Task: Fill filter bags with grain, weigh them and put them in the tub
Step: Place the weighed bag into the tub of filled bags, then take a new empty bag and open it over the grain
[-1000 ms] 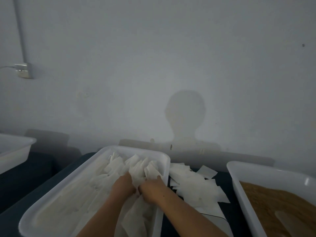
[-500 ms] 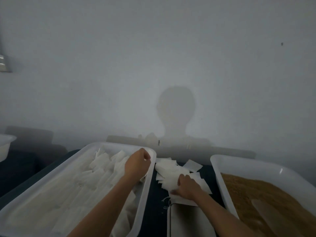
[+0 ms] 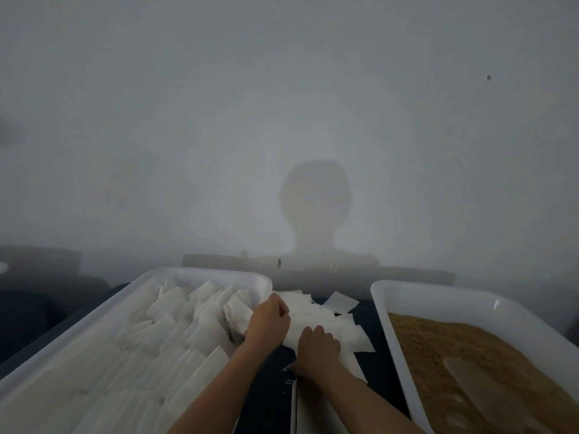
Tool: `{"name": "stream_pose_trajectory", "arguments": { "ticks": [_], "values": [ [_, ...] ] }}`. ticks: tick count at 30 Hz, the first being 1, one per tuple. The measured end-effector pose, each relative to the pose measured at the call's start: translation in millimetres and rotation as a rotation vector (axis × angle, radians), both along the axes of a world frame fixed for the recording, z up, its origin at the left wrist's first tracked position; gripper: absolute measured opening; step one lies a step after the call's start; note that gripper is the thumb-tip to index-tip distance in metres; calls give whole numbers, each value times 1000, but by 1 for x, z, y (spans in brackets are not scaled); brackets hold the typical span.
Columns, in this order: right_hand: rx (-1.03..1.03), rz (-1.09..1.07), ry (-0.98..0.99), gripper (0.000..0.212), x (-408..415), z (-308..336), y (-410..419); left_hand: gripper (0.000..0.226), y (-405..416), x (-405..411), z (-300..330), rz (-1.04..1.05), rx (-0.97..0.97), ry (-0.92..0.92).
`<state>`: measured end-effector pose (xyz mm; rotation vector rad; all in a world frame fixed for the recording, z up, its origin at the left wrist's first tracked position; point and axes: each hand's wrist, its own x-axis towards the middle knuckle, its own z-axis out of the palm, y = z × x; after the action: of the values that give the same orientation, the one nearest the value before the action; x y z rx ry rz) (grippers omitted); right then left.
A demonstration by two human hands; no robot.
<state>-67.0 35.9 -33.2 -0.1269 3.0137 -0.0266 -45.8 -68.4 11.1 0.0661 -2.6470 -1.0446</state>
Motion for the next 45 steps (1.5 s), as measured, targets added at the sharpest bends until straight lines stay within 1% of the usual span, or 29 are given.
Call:
{"name": "stream_pose_trajectory", "arguments": {
  "ticks": [4,6,8,10,13,14,16,17,19,22,26,28,30,32,34,35,38,40,42,43,45],
  "values": [
    [24,-24,3,56,2,0,-9,9,3,2,-4,8,-18,37],
    [36,-3,8,45,3,3,-7,7,1,2,-5,9,6,48],
    [-59,-7,37,36,4,7,-2,8,1,2,-5,12,47,57],
    [-217,-24,97,29,3,17,9,7,1,1,-5,14,72,67],
    [-426,-40,177,23,5,51,36,7,3,1,-5,9,65,85],
    [-493,-36,199,24,4,64,48,8,4,1,-4,-4,46,98],
    [-645,-16,218,32,5,87,77,8,11,0,-1,-41,7,119],
    [-721,-11,216,31,7,96,92,8,17,0,1,-63,4,124],
    [-846,-10,209,27,13,111,124,7,35,1,9,-118,33,126],
    [-1014,-28,178,29,27,123,168,5,74,7,24,-234,113,150],
    [-1241,-56,156,26,49,117,220,11,141,27,40,-495,271,211],
    [-1333,-96,112,25,58,105,242,13,173,38,40,-613,308,177],
    [-1374,-152,80,21,65,91,260,24,201,46,35,-698,332,120],
    [-1340,-229,91,19,68,78,275,32,226,51,26,-711,249,108],
    [-1324,-259,97,20,69,69,285,32,243,53,18,-681,165,137],
    [-1333,-262,94,20,71,66,288,30,250,53,14,-667,168,157],
    [-1439,-290,95,19,73,61,292,27,257,49,6,-666,246,170],
    [-1555,-335,64,25,73,58,292,27,256,45,2,-677,246,150],
    [-1657,-322,-5,34,77,58,290,29,255,42,-3,-659,254,129],
    [-1700,-283,-42,37,79,59,288,30,254,40,-5,-650,298,105],
    [-1730,-191,-84,39,83,62,286,28,252,38,-6,-666,450,31]
  ]
}}
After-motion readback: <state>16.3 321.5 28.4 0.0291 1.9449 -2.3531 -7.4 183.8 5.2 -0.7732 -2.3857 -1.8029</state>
